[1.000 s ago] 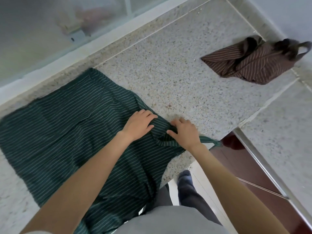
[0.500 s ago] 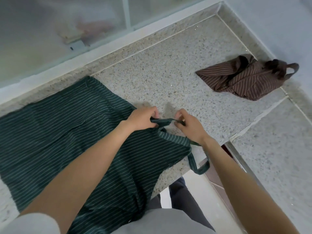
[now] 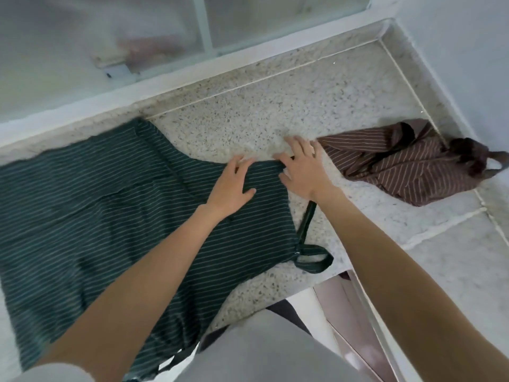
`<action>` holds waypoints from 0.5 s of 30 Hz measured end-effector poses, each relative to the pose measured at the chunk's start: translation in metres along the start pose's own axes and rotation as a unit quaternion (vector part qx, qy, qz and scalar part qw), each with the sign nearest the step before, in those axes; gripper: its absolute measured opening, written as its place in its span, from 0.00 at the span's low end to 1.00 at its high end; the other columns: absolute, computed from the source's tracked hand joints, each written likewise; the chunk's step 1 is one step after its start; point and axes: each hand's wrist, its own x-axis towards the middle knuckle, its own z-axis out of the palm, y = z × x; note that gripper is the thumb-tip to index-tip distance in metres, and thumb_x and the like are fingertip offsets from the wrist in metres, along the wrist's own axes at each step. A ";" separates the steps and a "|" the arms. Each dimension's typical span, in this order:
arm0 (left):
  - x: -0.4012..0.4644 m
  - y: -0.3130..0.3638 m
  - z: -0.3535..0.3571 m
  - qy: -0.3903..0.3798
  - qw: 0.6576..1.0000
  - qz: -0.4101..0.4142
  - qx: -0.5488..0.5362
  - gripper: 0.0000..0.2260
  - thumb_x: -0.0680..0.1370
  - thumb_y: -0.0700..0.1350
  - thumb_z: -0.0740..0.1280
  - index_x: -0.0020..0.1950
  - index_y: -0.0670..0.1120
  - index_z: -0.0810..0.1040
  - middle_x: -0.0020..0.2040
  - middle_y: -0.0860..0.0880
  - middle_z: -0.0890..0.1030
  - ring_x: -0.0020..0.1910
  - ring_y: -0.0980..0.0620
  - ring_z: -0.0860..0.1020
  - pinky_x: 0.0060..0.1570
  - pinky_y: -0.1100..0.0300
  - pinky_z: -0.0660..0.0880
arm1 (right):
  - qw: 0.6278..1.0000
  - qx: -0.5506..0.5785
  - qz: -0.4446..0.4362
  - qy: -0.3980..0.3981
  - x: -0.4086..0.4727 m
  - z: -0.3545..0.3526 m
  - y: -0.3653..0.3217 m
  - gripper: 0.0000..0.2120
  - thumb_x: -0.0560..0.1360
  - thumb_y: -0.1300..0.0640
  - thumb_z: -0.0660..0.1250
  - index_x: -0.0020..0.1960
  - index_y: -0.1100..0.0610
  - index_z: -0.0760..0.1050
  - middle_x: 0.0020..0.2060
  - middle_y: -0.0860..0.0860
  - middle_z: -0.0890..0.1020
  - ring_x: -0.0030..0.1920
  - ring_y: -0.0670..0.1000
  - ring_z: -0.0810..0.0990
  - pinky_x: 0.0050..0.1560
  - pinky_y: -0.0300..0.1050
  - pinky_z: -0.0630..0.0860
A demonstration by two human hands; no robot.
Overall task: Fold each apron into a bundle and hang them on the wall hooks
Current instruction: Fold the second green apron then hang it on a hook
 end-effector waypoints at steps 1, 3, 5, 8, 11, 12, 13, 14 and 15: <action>-0.008 -0.001 0.003 0.013 1.000 0.007 0.017 0.30 0.75 0.48 0.68 0.74 0.49 0.58 0.74 0.44 0.57 0.72 0.47 0.59 0.71 0.51 0.60 | 0.999 0.032 0.014 0.025 -0.009 0.006 -0.002 0.22 0.71 0.54 0.66 0.65 0.54 0.71 0.69 0.59 0.66 0.69 0.61 0.62 0.66 0.58 0.57; -0.028 -0.004 0.012 0.017 0.998 0.024 0.057 0.29 0.75 0.51 0.67 0.74 0.50 0.61 0.74 0.45 0.59 0.72 0.46 0.59 0.71 0.48 0.58 | 0.989 0.084 0.077 0.093 -0.039 0.020 -0.004 0.17 0.73 0.55 0.64 0.61 0.57 0.73 0.61 0.59 0.73 0.61 0.61 0.70 0.59 0.56 0.66; -0.047 -0.005 0.022 -0.015 0.993 0.032 0.111 0.30 0.75 0.57 0.66 0.74 0.52 0.60 0.76 0.48 0.57 0.74 0.47 0.55 0.73 0.45 0.50 | 0.976 0.104 0.137 0.137 -0.077 0.036 -0.007 0.14 0.75 0.51 0.58 0.52 0.58 0.76 0.51 0.57 0.76 0.52 0.60 0.74 0.51 0.53 0.70; -0.062 -0.004 0.039 -0.082 0.978 0.005 0.192 0.37 0.73 0.66 0.62 0.76 0.56 0.51 0.78 0.51 0.48 0.76 0.49 0.44 0.71 0.41 0.39 | 0.979 0.075 0.170 0.086 -0.118 0.060 -0.010 0.22 0.74 0.39 0.54 0.40 0.54 0.79 0.44 0.55 0.77 0.47 0.58 0.74 0.47 0.52 0.70; -0.063 -0.001 0.049 -0.114 0.969 -0.030 0.216 0.43 0.70 0.71 0.61 0.76 0.57 0.44 0.77 0.50 0.41 0.75 0.47 0.38 0.69 0.38 0.37 | 0.989 0.076 0.121 0.034 -0.133 0.071 -0.015 0.21 0.70 0.35 0.60 0.38 0.52 0.78 0.45 0.53 0.77 0.49 0.58 0.73 0.48 0.52 0.69; -0.064 0.000 0.052 -0.116 0.970 -0.038 0.212 0.43 0.69 0.71 0.61 0.76 0.58 0.43 0.77 0.50 0.39 0.75 0.47 0.37 0.69 0.38 0.38 | 0.988 0.115 0.097 0.024 -0.134 0.073 -0.015 0.17 0.70 0.38 0.64 0.39 0.53 0.78 0.46 0.53 0.78 0.51 0.58 0.73 0.50 0.52 0.68; -0.064 0.001 0.054 -0.113 0.971 -0.044 0.206 0.44 0.69 0.71 0.61 0.76 0.58 0.43 0.77 0.50 0.39 0.75 0.47 0.37 0.69 0.37 0.38 | 0.983 0.166 0.077 0.011 -0.134 0.073 -0.014 0.13 0.71 0.44 0.67 0.41 0.53 0.77 0.48 0.52 0.78 0.53 0.58 0.73 0.52 0.51 0.66; -0.066 0.002 0.056 -0.108 0.972 -0.051 0.201 0.44 0.69 0.71 0.62 0.76 0.58 0.43 0.77 0.50 0.39 0.75 0.47 0.37 0.69 0.37 0.39 | 0.975 0.213 0.060 -0.011 -0.134 0.072 -0.013 0.09 0.73 0.48 0.68 0.43 0.54 0.76 0.47 0.51 0.79 0.53 0.56 0.73 0.54 0.50 0.66; -0.067 0.004 0.057 -0.103 0.973 -0.057 0.200 0.44 0.69 0.71 0.62 0.76 0.58 0.43 0.77 0.50 0.39 0.75 0.47 0.37 0.69 0.37 0.40 | 0.971 0.234 0.051 -0.024 -0.134 0.070 -0.011 0.07 0.75 0.51 0.66 0.45 0.55 0.74 0.45 0.50 0.79 0.51 0.55 0.74 0.54 0.50 0.67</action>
